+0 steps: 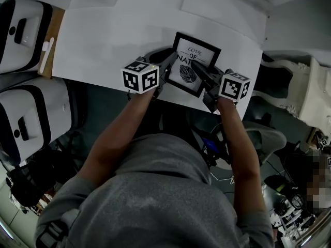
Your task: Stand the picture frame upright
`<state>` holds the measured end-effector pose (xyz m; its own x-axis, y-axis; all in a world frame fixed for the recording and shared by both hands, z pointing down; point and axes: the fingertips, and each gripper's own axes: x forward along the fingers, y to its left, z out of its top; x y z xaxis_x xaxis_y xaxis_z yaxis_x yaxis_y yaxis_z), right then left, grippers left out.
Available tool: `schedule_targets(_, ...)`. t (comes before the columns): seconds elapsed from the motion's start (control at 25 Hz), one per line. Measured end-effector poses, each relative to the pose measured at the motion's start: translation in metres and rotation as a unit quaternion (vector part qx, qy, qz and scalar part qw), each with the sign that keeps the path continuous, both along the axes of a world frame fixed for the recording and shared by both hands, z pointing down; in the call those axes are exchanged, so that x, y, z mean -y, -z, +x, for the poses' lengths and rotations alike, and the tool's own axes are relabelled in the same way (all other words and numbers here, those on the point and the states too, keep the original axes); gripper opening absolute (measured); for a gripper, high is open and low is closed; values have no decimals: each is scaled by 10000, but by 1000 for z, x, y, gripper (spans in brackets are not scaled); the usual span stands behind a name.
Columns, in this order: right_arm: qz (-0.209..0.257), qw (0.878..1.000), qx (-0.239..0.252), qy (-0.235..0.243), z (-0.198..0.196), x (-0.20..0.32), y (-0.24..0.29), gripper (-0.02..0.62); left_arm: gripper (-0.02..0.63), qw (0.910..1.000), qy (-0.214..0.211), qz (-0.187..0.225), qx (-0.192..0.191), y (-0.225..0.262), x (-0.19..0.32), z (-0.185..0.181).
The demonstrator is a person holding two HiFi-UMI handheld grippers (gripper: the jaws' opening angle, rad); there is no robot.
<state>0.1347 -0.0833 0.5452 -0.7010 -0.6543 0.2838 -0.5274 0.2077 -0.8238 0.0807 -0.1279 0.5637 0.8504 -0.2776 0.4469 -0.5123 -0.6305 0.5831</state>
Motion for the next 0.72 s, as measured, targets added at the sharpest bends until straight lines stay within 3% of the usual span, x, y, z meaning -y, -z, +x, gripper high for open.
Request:
schedule_targets(0.44, 524, 9975, -463, 119, 10, -2, 31, 35, 71, 9974, -251, 663, 83, 35, 0, 14)
schedule_targets(0.72, 799, 9945, -639, 232, 10, -6, 58, 35, 71, 9943, -390, 981, -110, 66, -1, 16)
